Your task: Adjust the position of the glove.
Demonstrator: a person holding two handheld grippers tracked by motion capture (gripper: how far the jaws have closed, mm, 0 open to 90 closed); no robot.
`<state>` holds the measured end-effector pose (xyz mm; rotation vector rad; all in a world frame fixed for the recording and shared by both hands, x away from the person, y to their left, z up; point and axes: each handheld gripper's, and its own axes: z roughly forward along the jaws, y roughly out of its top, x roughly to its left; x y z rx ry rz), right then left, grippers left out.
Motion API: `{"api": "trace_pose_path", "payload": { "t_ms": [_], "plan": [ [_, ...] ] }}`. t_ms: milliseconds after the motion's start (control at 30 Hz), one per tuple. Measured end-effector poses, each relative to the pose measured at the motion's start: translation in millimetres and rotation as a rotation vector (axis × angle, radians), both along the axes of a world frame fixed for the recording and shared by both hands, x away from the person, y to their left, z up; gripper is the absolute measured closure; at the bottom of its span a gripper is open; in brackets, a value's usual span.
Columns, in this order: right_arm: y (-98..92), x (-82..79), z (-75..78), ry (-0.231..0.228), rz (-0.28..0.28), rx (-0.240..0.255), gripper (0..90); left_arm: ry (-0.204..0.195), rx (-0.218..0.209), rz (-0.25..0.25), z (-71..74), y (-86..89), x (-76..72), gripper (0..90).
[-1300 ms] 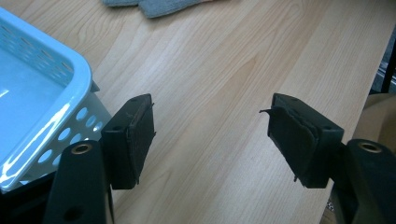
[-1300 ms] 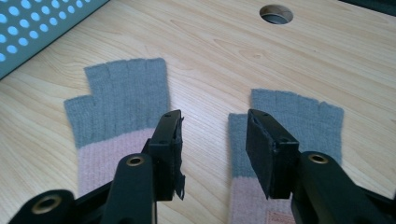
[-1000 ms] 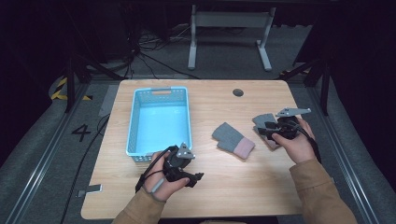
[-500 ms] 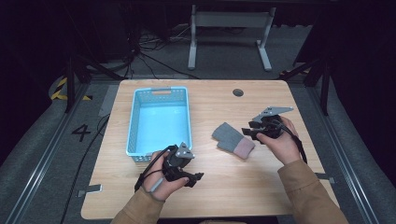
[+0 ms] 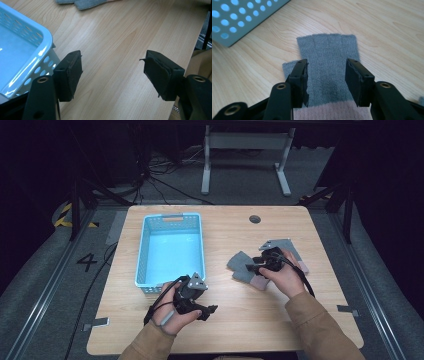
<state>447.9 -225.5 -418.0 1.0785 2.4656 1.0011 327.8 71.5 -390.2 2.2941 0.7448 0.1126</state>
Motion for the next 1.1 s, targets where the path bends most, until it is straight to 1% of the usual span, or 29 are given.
{"api": "trace_pose_path", "payload": {
  "t_ms": [67, 100, 133, 200, 367, 467, 533, 633, 700, 733, 767, 833, 867, 933, 1100],
  "plan": [
    [0.5, 1.1, -2.5, 0.003, 0.001, -0.003, 53.2, -0.001, 0.001, 0.0, -0.3, 0.2, 0.3, 31.3],
    [0.9, 2.2, -5.2, 0.004, 0.001, -0.009, 52.7, -0.001, 0.002, 0.0, -0.6, 0.5, 0.4, 31.3],
    [1.4, 4.3, -9.8, 0.006, -0.001, -0.027, 51.5, -0.001, 0.002, 0.0, -0.6, 0.5, 0.4, 31.2],
    [1.0, 5.9, -12.8, 0.006, -0.003, -0.032, 50.6, 0.002, 0.002, -0.002, -0.7, 0.0, -0.1, 31.1],
    [-0.6, 9.5, -23.1, 0.024, -0.01, -0.052, 50.3, 0.003, 0.006, -0.005, -0.9, -0.5, -0.5, 30.9],
    [-0.7, 10.2, -26.0, 0.024, -0.015, -0.062, 50.5, 0.002, 0.006, -0.005, -0.9, -0.6, -0.6, 30.8],
    [-0.3, 10.7, -29.2, 0.021, -0.008, -0.067, 51.5, 0.002, 0.008, -0.008, -1.2, -0.7, -0.3, 30.8],
    [0.7, 9.9, -30.0, 0.014, -0.004, -0.076, 55.4, 0.001, 0.007, -0.007, -1.6, -1.1, -0.5, 30.8],
    [1.0, 9.4, -30.1, 0.011, -0.005, -0.077, 61.2, 0.002, 0.008, -0.009, -1.6, -1.3, -0.5, 30.8],
    [1.0, 8.9, -29.8, 0.011, -0.003, -0.077, 65.3, 0.002, 0.011, -0.011, -1.4, -1.5, -0.6, 30.7],
    [1.0, 8.7, -29.5, 0.019, 0.003, -0.066, 70.9, 0.002, 0.011, -0.012, -1.4, -1.4, -0.6, 30.7],
    [0.9, 7.7, -28.6, 0.021, 0.0, -0.066, 80.0, 0.001, 0.007, -0.008, -2.1, -1.2, 0.0, 30.6],
    [0.4, 7.8, -28.1, 0.023, 0.004, -0.072, 81.3, 0.0, 0.008, -0.005, -2.4, -0.9, 0.5, 30.7],
    [-0.5, 7.9, -27.9, 0.025, 0.007, -0.066, 84.5, 0.005, 0.008, -0.002, -3.0, -0.4, 0.9, 30.7],
    [-2.2, 7.2, -25.5, 0.023, 0.011, -0.051, 86.6, 0.006, 0.009, -0.007, -2.6, -0.3, 1.1, 30.6]
  ]
}}
